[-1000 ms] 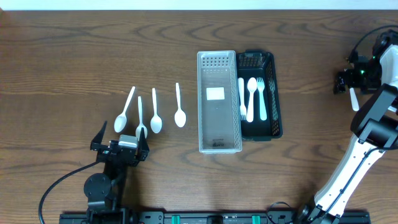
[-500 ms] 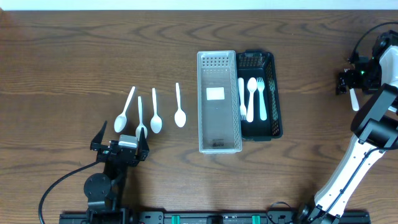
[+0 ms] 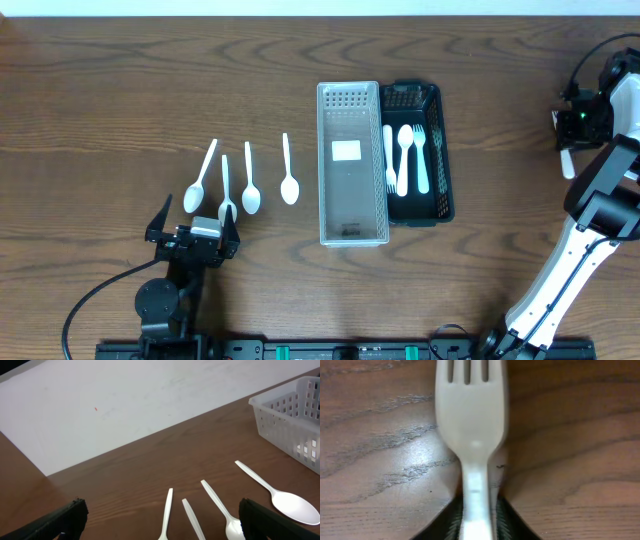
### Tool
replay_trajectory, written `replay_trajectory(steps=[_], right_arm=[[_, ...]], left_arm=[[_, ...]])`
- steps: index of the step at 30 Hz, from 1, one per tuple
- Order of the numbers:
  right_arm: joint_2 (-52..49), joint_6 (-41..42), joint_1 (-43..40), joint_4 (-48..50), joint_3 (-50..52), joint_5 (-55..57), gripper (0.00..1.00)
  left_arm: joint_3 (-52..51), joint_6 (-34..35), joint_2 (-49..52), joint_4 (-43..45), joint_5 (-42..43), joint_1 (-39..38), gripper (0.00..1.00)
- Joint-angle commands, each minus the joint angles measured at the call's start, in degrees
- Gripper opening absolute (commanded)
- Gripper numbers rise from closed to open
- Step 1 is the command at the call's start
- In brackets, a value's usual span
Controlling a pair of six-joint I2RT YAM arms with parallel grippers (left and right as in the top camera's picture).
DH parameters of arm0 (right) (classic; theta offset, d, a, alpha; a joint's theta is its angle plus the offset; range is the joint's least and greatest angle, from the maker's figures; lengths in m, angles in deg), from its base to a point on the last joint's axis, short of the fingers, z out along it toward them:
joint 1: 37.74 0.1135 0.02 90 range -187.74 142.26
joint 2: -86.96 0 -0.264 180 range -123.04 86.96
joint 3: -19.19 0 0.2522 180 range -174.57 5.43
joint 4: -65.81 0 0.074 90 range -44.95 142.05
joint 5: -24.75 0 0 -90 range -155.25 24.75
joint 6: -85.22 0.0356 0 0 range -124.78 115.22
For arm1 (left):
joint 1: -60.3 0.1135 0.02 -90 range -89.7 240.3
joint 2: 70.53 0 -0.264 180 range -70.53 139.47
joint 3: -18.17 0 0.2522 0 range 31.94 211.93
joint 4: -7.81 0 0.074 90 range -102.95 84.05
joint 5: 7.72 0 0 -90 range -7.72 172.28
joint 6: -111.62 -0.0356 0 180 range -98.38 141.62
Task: Pack container
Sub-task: 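Lower the right gripper and grasp the white fork's handle, then lift the fork with the right gripper over the black mesh tray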
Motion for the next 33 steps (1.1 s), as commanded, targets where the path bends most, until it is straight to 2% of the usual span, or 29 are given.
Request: replay_trajectory(steps=[1, 6, 13, 21, 25, 33], right_arm=[[-0.98, 1.77, 0.15, 0.55, 1.55, 1.53, 0.15], [-0.98, 3.02, 0.15, 0.72, 1.55, 1.51, 0.01], [-0.48, 5.44, 0.57, -0.15, 0.59, 1.03, 0.02], [2.82, 9.79, 3.43, -7.41, -7.56, -6.49, 0.01], [6.16, 12.28, 6.88, -12.66, -10.99, -11.45, 0.01], [14.14, 18.73, 16.13, -16.57, -11.43, -20.00, 0.01]], left_arm=[[-0.98, 0.52, -0.28, -1.90, 0.85, 0.35, 0.98], [-0.98, 0.52, -0.28, -1.90, 0.85, 0.35, 0.98], [-0.98, 0.52, -0.28, -1.90, 0.85, 0.35, 0.98], [-0.98, 0.52, -0.28, -1.90, 0.85, 0.35, 0.98], [-0.98, 0.52, -0.28, -1.90, 0.85, 0.35, 0.98], [-0.98, 0.52, -0.28, -1.90, 0.85, 0.35, 0.98]])
